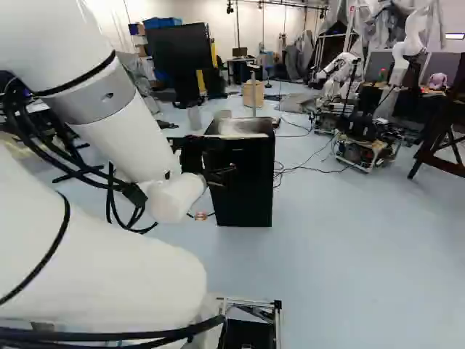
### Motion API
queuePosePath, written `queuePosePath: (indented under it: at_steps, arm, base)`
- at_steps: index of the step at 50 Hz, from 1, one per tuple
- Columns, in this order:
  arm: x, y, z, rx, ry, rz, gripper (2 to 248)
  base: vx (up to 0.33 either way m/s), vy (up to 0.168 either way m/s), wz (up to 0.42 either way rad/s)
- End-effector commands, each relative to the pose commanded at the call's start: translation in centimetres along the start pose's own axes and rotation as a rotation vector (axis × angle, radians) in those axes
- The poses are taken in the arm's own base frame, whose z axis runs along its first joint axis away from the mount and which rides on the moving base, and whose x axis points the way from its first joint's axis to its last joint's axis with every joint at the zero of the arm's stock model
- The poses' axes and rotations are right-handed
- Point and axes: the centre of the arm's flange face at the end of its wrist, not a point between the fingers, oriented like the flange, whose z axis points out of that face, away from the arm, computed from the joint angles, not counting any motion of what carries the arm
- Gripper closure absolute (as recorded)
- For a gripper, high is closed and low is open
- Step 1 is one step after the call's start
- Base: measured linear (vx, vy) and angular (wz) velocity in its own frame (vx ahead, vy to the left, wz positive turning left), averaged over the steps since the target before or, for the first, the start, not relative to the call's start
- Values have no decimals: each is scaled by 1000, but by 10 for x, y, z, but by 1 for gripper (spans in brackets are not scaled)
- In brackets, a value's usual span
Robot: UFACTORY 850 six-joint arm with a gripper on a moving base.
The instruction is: Grab a drink from the fridge
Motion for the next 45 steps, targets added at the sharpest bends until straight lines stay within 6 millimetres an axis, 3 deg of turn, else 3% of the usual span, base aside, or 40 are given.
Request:
queuePosePath:
  at_steps: [45]
  arm:
    - [0,0,0,0,0,0,3]
  base:
    - [4,2,0]
